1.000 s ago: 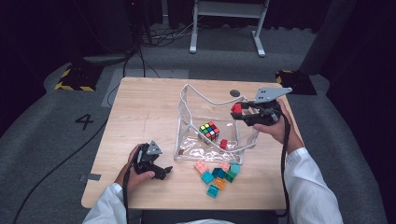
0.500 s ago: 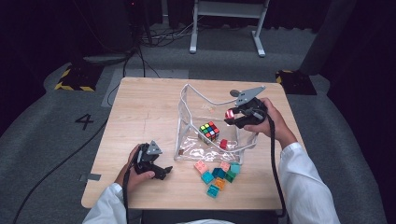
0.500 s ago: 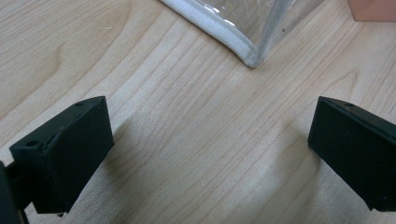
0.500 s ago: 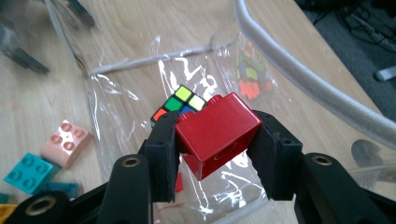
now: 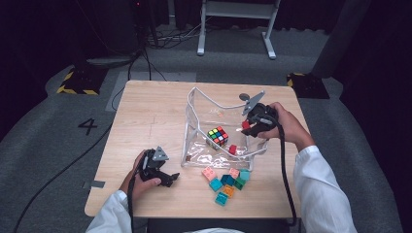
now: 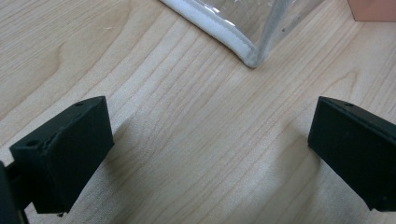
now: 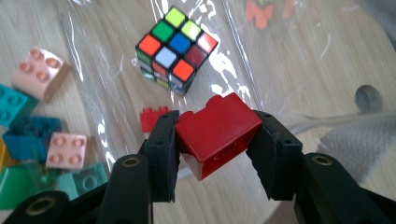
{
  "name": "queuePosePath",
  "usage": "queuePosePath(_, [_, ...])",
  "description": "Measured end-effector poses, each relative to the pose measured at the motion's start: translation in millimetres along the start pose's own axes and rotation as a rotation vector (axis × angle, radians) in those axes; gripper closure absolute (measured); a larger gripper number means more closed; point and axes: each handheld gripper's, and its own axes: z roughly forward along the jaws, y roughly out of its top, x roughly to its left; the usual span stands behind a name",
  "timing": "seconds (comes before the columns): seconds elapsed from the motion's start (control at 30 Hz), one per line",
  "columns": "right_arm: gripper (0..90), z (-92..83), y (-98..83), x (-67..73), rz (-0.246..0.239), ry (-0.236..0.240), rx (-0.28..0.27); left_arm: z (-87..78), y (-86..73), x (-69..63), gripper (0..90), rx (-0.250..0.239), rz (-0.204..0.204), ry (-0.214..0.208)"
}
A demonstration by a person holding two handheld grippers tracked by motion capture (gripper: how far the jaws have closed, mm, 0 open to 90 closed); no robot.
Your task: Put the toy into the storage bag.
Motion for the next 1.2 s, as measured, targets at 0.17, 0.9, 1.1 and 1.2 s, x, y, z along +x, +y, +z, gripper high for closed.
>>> queuePosePath(0.17, [54.9,-4.3,-8.1,-1.8,0.001,-0.019,0.016,0.1,0.0,0.0,0.1,0.0,0.001,-0.001])
queuePosePath(0.9, [51.0,-19.3,-28.5,0.2,0.039,-0.009,-0.108,0.1,0.1,0.2,0.1,0.0,0.004,-0.001])
queuePosePath(1.1, [46.8,-26.6,-32.7,0.2,0.045,-0.022,-0.158,0.0,0.0,0.2,0.1,0.0,0.003,-0.001])
queuePosePath(1.2, [45.4,-31.4,-35.4,2.5,0.064,-0.03,-0.178,0.2,0.0,-0.1,0.1,-0.002,-0.002,0.0])
